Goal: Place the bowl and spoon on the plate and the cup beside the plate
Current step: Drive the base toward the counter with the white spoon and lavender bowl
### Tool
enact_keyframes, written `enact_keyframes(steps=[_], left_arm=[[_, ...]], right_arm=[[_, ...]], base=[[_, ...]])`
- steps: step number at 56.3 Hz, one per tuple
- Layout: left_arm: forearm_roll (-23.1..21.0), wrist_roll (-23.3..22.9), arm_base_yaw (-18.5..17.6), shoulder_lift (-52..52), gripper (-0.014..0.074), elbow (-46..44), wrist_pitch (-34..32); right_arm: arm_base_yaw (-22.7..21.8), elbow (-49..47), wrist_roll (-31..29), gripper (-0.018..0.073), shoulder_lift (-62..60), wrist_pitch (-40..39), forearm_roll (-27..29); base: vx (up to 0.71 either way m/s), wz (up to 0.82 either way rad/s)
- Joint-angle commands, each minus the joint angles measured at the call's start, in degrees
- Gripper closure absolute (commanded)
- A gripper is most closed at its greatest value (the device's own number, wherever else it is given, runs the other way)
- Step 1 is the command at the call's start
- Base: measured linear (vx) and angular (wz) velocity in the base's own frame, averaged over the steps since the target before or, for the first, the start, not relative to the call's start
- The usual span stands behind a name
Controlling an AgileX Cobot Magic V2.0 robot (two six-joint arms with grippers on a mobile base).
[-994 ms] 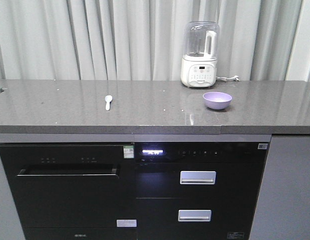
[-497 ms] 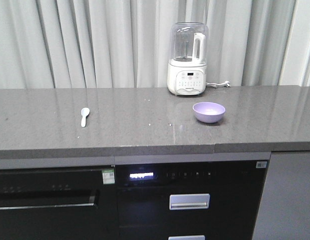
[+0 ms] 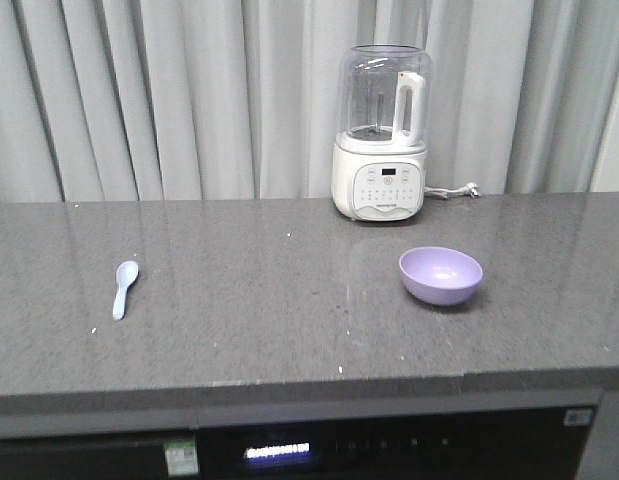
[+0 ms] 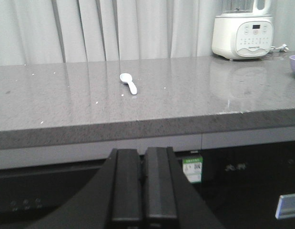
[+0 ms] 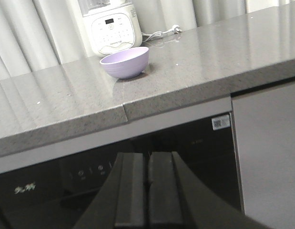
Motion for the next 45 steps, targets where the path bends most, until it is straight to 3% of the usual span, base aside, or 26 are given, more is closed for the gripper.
enact_keyframes(steps=[1,45], left_arm=[[-0.36,-0.03,-0.02,-0.44,0.06,-1.39,-4.83],[-0.36,-0.03,-0.02,-0.44,0.06,-1.39,-4.78]], right_arm=[[-0.43,0.19,-0.2,0.0568,-0.26,-4.7,-0.71],[-0.43,0.19,-0.2,0.0568,-0.26,-4.7,-0.71]], base=[[0.43,-0.01],[0.4,0.07]])
